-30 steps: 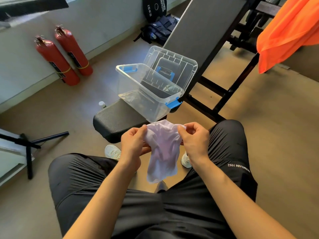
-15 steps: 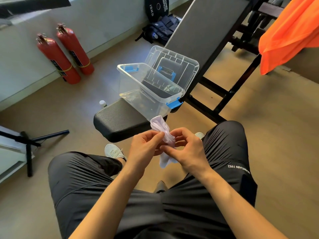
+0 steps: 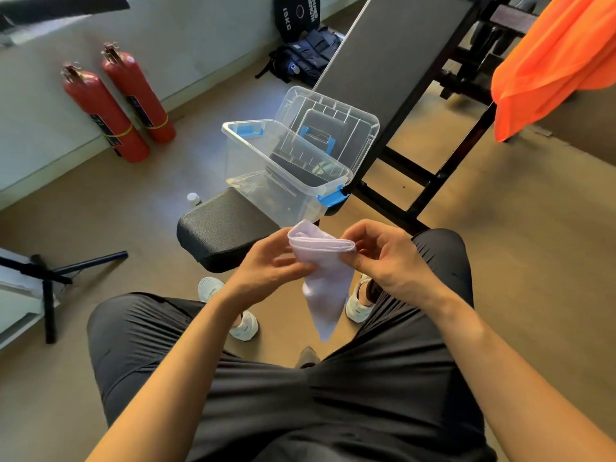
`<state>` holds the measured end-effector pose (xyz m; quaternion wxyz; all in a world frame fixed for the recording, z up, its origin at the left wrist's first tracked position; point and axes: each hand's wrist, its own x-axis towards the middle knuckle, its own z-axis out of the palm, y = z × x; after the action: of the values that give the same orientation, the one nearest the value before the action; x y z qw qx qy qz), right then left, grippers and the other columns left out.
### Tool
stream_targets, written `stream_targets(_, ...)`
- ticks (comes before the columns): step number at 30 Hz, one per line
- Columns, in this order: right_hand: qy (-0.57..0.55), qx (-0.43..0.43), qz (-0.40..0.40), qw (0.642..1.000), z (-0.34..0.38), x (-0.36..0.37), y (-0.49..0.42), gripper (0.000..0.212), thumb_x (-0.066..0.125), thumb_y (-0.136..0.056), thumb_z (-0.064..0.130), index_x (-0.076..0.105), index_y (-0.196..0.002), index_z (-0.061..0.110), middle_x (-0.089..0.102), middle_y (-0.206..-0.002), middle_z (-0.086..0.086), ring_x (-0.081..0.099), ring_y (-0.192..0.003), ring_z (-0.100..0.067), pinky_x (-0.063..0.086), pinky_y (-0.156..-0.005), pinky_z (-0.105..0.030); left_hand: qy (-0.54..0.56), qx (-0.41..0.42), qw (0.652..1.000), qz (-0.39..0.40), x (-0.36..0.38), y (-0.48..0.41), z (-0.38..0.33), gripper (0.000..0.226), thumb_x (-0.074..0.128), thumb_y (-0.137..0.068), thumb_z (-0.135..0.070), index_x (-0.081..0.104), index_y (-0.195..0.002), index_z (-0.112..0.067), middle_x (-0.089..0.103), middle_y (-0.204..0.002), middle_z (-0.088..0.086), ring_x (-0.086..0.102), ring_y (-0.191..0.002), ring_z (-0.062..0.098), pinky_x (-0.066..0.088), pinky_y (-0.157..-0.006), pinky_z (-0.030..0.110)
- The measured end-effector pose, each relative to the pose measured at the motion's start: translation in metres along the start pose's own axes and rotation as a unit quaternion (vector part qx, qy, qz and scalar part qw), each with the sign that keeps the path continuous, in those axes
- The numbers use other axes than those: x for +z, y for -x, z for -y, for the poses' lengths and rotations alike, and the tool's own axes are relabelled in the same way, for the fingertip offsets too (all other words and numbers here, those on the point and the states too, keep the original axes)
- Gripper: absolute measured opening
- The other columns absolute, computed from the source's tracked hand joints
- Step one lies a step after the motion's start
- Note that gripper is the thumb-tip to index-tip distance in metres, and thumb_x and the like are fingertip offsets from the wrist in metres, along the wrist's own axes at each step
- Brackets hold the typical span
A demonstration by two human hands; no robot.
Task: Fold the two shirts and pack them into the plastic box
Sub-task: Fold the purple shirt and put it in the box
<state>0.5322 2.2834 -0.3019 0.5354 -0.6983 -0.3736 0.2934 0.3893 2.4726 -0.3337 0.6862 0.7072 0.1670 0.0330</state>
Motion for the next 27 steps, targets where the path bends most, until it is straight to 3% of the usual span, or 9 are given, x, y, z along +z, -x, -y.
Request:
stream_targets(4, 0.046, -0.024, 0.004, 0.999, 0.001, -0.004, 0.001, 0.028, 0.071, -0.093, 0.015, 0.061, -0.119, 0.017, 0.068, -0.089, -0.008, 0.065, -0.074, -0.023, 0.056, -0.065, -0.034, 0.015, 0.031, 0.998, -0.05, 0.003, -0.01, -0.008, 0.018, 0.073, -0.087, -0.006, 0.075, -0.103, -0.014, 0.074, -0.089, -0.006, 0.063, -0.084, 0.006, 0.052, -0.08, 0.023)
stream_targets(7, 0.133, -0.079, 0.024, 0.988, 0.004, -0.001, 0.002, 0.053, 0.065, -0.092, -0.003, 0.057, -0.137, 0.023, 0.07, -0.111, -0.004, 0.066, -0.085, -0.024, 0.057, -0.078, -0.035, 0.0, 0.063, 0.993, -0.102, 0.004, -0.016, -0.016, 0.005, 0.075, -0.089, -0.01, 0.075, -0.094, -0.009, 0.067, -0.081, 0.008, 0.055, -0.077, 0.011, 0.047, -0.071, 0.029)
stream_targets(10, 0.169, -0.135, 0.043, 0.975, 0.009, 0.003, -0.003, 0.062, 0.062, -0.087, -0.011, 0.057, -0.14, 0.021, 0.063, -0.134, 0.0, 0.062, -0.117, -0.017, 0.055, -0.09, -0.035, -0.022, 0.091, 0.989, -0.116, 0.007, -0.023, -0.026, 0.016, 0.076, -0.089, -0.017, 0.071, -0.094, -0.002, 0.063, -0.082, 0.027, 0.055, -0.077, 0.015, 0.046, -0.068, 0.032)
stream_targets(13, 0.141, -0.14, 0.049, 0.979, 0.009, 0.005, -0.009, 0.054, 0.068, -0.087, -0.006, 0.06, -0.136, 0.017, 0.06, -0.138, -0.001, 0.058, -0.124, -0.015, 0.052, -0.081, -0.02, -0.007, 0.073, 0.991, -0.109, 0.003, -0.025, -0.03, 0.014, 0.076, -0.089, -0.014, 0.067, -0.089, -0.003, 0.063, -0.081, 0.014, 0.058, -0.075, 0.013, 0.051, -0.065, 0.027)
stream_targets(15, 0.157, -0.136, 0.039, 0.977, 0.008, 0.009, -0.012, 0.047, 0.07, -0.089, 0.001, 0.063, -0.132, 0.018, 0.065, -0.128, 0.0, 0.063, -0.109, -0.014, 0.047, -0.075, -0.014, 0.009, 0.056, 0.993, -0.108, -0.001, -0.024, -0.03, 0.024, 0.077, -0.088, -0.018, 0.066, -0.095, 0.002, 0.065, -0.086, 0.017, 0.061, -0.08, 0.017, 0.053, -0.07, 0.035)
stream_targets(18, 0.161, -0.134, 0.013, 0.978, 0.008, 0.013, -0.019, 0.035, 0.067, -0.09, -0.002, 0.068, -0.121, 0.015, 0.071, -0.106, 0.0, 0.065, -0.088, -0.016, 0.053, -0.074, -0.026, 0.031, 0.046, 0.993, -0.103, -0.002, -0.019, -0.029, 0.025, 0.075, -0.09, -0.022, 0.07, -0.104, -0.002, 0.071, -0.096, 0.018, 0.066, -0.087, 0.019, 0.052, -0.076, 0.04)
stream_targets(20, 0.155, -0.146, 0.011, 0.977, 0.01, 0.013, -0.024, 0.033, 0.062, -0.089, -0.009, 0.071, -0.115, 0.011, 0.071, -0.107, -0.003, 0.066, -0.095, -0.017, 0.056, -0.078, -0.034, 0.034, 0.044, 0.993, -0.107, -0.004, -0.015, -0.029, 0.025, 0.073, -0.092, -0.024, 0.07, -0.11, -0.007, 0.072, -0.099, 0.014, 0.067, -0.091, 0.019, 0.053, -0.08, 0.042)
stream_targets(25, 0.117, -0.13, 0.046, 0.983, 0.025, 0.005, -0.028, 0.042, 0.052, -0.088, -0.017, 0.071, -0.115, 0.01, 0.067, -0.106, 0.012, 0.063, -0.103, -0.008, 0.051, -0.078, -0.025, 0.054, 0.047, 0.996, -0.06, -0.017, -0.006, -0.007, 0.049, 0.079, -0.081, -0.029, 0.064, -0.126, -0.016, 0.07, -0.121, 0.018, 0.067, -0.111, 0.023, 0.053, -0.097, 0.048)
stream_targets(27, 0.106, -0.136, 0.042, 0.984, 0.029, -0.002, -0.031, 0.045, 0.05, -0.089, -0.018, 0.07, -0.117, 0.011, 0.067, -0.111, 0.01, 0.063, -0.11, -0.011, 0.052, -0.084, -0.03, 0.037, 0.032, 0.998, -0.046, -0.016, -0.005, 0.015, 0.053, 0.082, -0.079, -0.033, 0.064, -0.127, -0.024, 0.071, -0.125, 0.012, 0.066, -0.119, 0.026, 0.049, -0.106, 0.054)
